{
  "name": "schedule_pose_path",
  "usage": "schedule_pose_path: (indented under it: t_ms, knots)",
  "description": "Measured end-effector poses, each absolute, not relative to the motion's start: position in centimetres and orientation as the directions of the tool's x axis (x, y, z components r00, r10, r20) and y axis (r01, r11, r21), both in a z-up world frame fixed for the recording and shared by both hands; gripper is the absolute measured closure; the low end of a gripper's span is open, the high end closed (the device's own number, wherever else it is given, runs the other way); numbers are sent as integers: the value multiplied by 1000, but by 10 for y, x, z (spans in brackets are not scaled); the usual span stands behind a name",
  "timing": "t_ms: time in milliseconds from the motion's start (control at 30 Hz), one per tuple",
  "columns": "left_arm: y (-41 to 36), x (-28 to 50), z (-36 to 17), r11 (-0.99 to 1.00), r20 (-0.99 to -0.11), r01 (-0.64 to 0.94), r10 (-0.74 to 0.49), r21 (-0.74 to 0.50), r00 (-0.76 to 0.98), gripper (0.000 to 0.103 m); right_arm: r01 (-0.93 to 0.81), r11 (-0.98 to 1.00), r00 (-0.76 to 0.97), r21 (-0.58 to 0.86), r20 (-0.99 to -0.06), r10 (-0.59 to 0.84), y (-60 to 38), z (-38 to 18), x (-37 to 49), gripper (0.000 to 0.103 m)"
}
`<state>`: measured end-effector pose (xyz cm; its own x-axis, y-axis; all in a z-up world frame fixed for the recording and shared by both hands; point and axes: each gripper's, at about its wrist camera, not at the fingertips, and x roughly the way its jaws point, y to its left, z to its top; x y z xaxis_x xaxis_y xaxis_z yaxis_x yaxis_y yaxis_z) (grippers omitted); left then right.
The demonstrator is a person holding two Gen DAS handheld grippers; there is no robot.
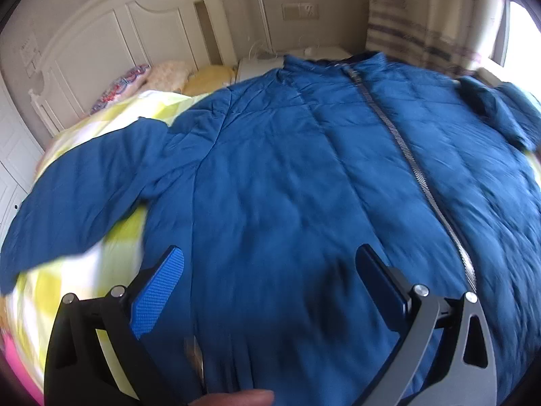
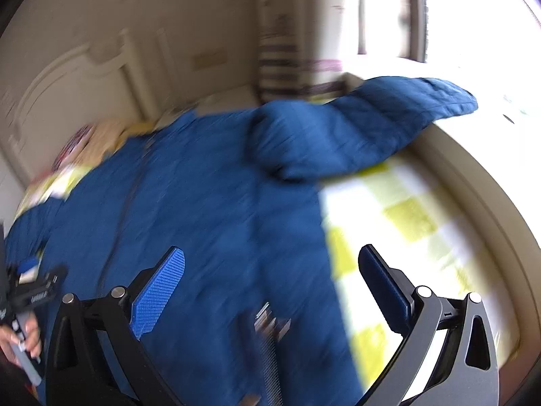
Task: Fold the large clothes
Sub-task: 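Grasp the blue jacket's sleeve with the right gripper and lift it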
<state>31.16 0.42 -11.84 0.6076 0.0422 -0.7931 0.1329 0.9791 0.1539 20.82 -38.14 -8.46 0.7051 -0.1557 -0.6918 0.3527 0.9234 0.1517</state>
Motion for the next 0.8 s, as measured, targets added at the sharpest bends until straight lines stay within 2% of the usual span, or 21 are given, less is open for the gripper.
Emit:
schedule_pose_path:
  t_ms: [167,267,367,433,500,600,667,800]
  knots:
    - [22,371,-139,992,-820,87,27,93,572,2,501,843,648,195,-730,-216,-467,-100,269,4]
    - [32,381,-148,997,-826,81,-29,21,562,2,548,813,621,195,-746,-240,-500,-109,301,4]
    - [30,381,-149,996,-823,88,-28,27,567,2,587,786,591,194,-766,-253,-523,-118,325,5]
    - [30,381,-149,996,-825,88,-34,19,565,2,597,777,587,199,-768,-255,-532,-121,332,17]
    - [29,380,-149,996,-823,87,-34,19,566,2,597,775,601,209,-756,-260,-531,-115,332,40]
    - [29,379,-149,996,-823,88,-33,21,567,2,551,819,679,161,-656,-328,-504,-79,329,64]
    - [29,380,-149,996,-823,88,-33,21,567,2,477,867,748,142,-584,-316,-474,-52,324,69]
    - [30,377,-148,996,-822,89,-36,18,569,2,225,973,877,49,-445,-181,-373,-2,312,69]
